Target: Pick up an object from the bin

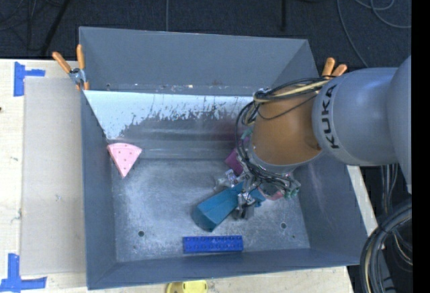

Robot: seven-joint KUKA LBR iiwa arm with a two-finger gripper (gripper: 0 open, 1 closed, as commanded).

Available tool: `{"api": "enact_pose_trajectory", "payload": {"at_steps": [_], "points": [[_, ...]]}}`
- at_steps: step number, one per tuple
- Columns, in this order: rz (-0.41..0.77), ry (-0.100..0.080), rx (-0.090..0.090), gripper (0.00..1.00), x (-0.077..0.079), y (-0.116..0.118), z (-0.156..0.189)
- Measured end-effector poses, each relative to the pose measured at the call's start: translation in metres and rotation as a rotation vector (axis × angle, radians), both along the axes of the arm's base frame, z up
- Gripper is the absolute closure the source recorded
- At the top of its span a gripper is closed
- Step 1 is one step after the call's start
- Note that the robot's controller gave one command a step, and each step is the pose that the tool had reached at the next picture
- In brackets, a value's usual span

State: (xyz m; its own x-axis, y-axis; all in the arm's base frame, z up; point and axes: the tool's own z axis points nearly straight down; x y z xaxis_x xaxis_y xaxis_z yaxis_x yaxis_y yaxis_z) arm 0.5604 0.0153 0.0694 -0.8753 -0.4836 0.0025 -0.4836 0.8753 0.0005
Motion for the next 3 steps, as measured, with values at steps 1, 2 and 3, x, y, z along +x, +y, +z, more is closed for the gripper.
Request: {"api": "enact_pose_trajectory", "payload": {"at_steps": [1, 2, 3], "points": [[0.000, 0.004, 0.000, 1.00, -0.002, 0.000, 0.004], [-0.001, 0.010, 0.001, 1.00, -0.004, 0.001, 0.024], [-0.001, 0.003, 0.001, 1.00, -0.002, 0.002, 0.041]]}}
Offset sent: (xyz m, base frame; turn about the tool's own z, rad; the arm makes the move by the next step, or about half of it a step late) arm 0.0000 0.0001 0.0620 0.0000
